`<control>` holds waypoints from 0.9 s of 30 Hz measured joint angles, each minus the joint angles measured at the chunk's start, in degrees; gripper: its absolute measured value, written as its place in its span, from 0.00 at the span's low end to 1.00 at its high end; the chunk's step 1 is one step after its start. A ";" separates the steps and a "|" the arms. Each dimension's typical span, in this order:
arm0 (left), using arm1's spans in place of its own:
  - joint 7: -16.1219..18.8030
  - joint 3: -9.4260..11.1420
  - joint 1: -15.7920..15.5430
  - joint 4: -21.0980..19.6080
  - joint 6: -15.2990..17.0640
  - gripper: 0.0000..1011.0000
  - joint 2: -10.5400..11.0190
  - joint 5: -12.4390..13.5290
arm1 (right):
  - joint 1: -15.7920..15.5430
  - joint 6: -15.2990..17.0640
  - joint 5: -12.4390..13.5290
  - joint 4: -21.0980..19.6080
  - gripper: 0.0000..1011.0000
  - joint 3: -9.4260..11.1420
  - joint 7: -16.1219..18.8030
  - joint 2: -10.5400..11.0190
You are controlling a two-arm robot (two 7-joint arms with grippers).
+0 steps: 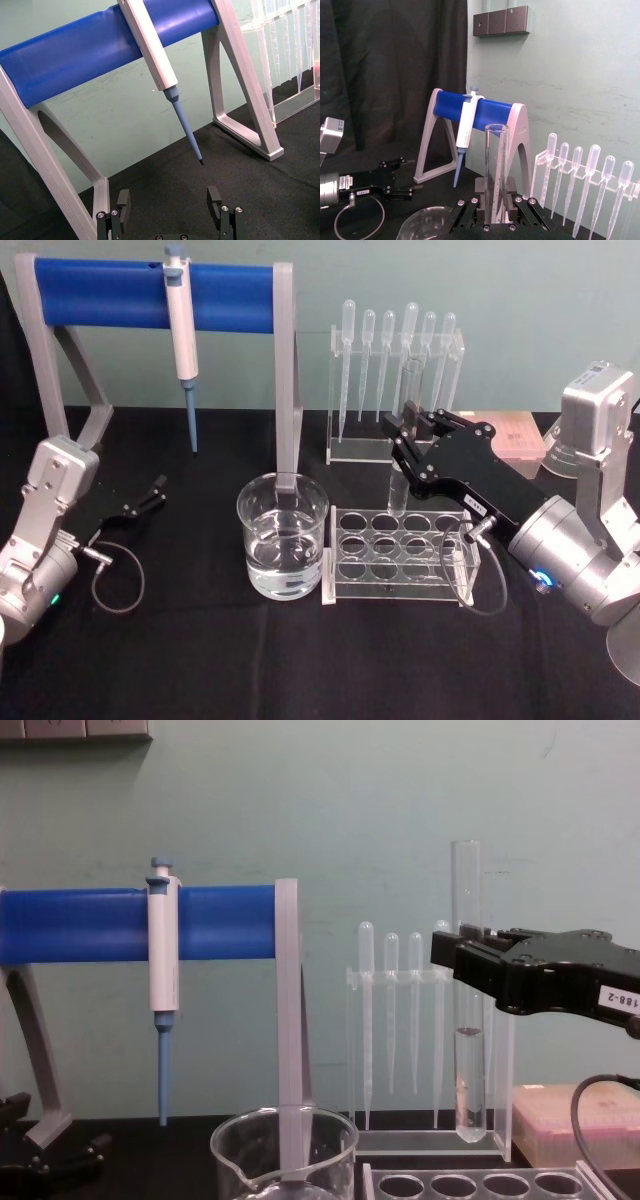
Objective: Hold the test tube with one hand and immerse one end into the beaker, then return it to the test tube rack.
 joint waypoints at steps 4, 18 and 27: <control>0.00 0.00 0.00 0.00 0.00 0.99 0.00 0.00 | 0.00 0.00 0.00 0.00 0.23 0.00 0.00 0.00; 0.00 0.00 0.00 0.00 0.00 0.99 0.00 0.00 | 0.00 0.00 0.00 0.00 0.23 0.00 0.00 0.00; 0.00 0.00 0.00 0.00 0.00 0.99 0.00 0.00 | 0.00 0.00 0.00 0.00 0.23 0.00 0.00 0.00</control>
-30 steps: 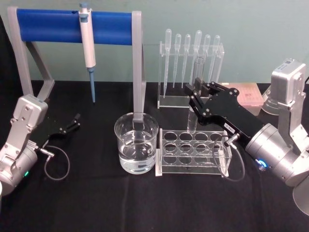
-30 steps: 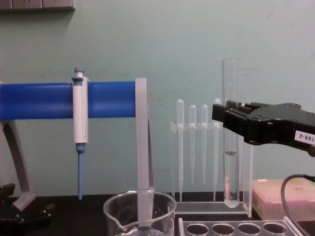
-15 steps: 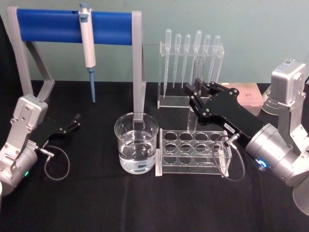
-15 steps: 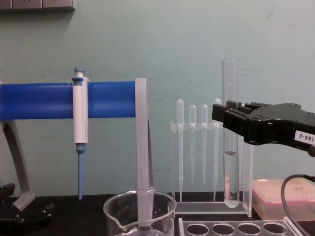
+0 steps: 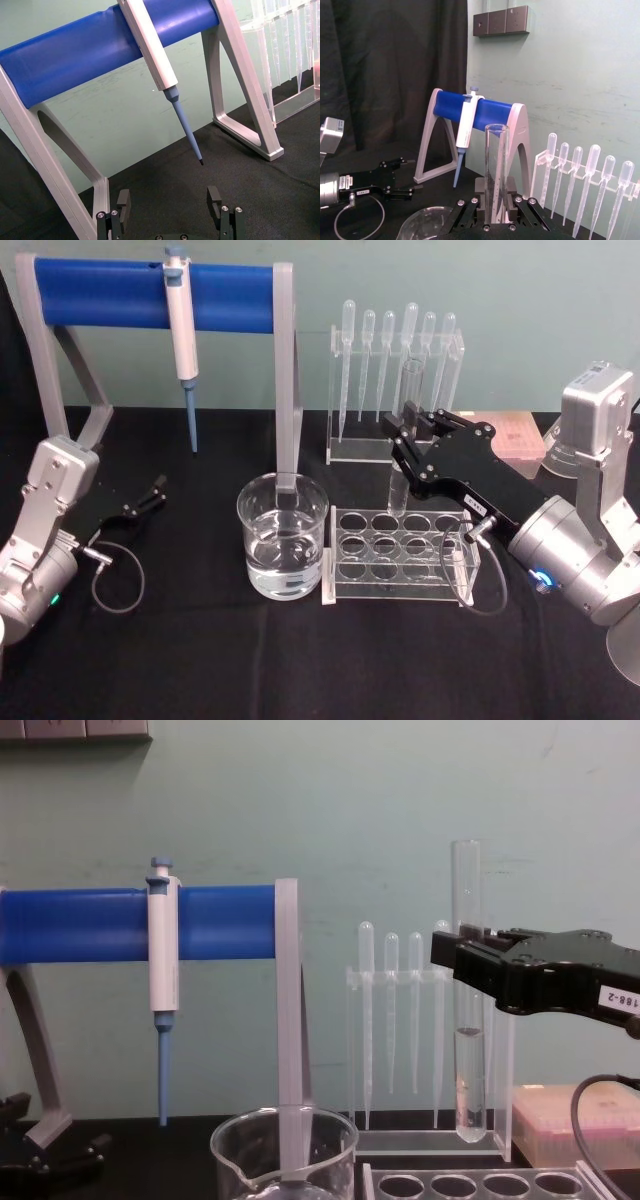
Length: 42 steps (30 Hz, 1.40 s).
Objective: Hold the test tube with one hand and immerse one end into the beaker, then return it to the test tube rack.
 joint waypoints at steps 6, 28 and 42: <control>0.00 0.00 0.00 0.00 0.00 0.99 0.00 0.00 | 0.00 0.00 0.00 0.00 0.23 0.00 0.00 0.00; 0.00 0.00 0.00 0.00 0.00 0.99 0.00 0.00 | 0.00 0.00 0.00 0.00 0.23 0.00 0.00 0.00; 0.00 0.00 0.00 0.00 0.00 0.99 0.00 0.00 | 0.00 0.00 0.00 0.00 0.23 0.00 0.00 0.00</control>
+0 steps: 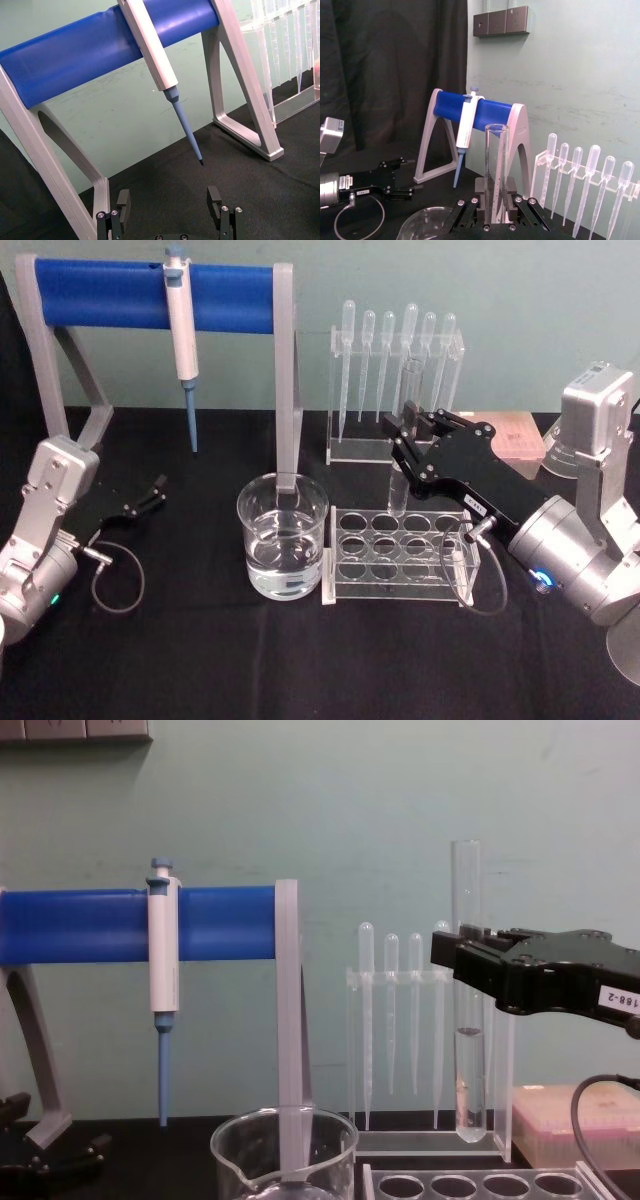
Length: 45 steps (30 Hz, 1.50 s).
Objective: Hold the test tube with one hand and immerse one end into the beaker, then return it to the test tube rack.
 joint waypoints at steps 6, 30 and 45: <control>0.00 0.00 0.00 0.00 0.00 0.99 0.00 0.00 | 0.00 0.00 0.00 0.00 0.23 0.00 0.00 0.00; 0.00 0.00 0.00 0.00 0.00 0.99 0.00 0.00 | 0.00 0.00 0.00 0.00 0.23 0.00 0.00 0.00; 0.00 0.00 0.00 0.00 0.00 0.99 0.00 0.00 | 0.00 0.00 0.00 0.00 0.23 0.00 0.00 0.00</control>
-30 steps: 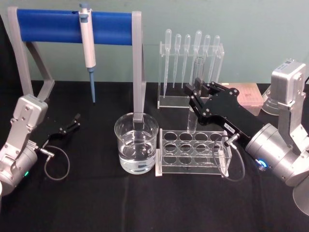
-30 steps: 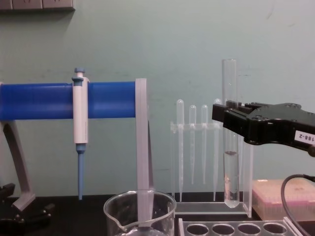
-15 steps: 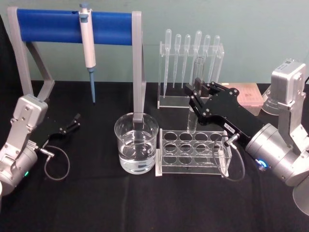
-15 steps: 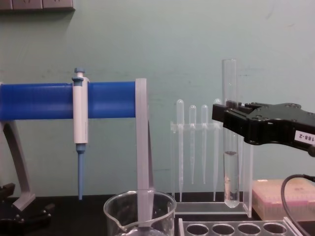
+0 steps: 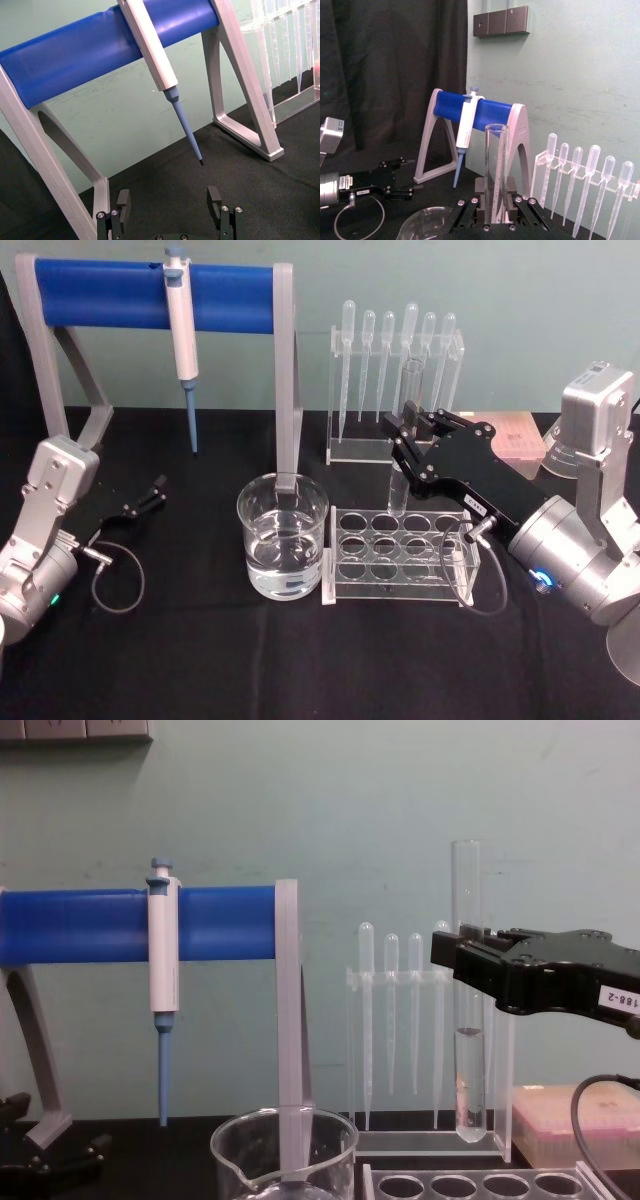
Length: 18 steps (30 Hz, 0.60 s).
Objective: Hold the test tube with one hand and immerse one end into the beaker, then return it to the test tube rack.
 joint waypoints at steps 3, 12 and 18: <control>0.00 0.00 0.00 0.00 0.00 0.99 0.00 0.00 | 0.00 0.00 0.00 0.00 0.23 0.00 0.00 0.00; 0.00 0.00 0.00 0.00 0.00 0.99 0.00 0.00 | 0.00 0.00 0.00 0.00 0.23 0.00 0.00 0.00; 0.00 0.00 0.00 0.00 0.00 0.99 0.00 0.00 | 0.00 0.00 0.00 0.00 0.23 0.00 0.00 0.00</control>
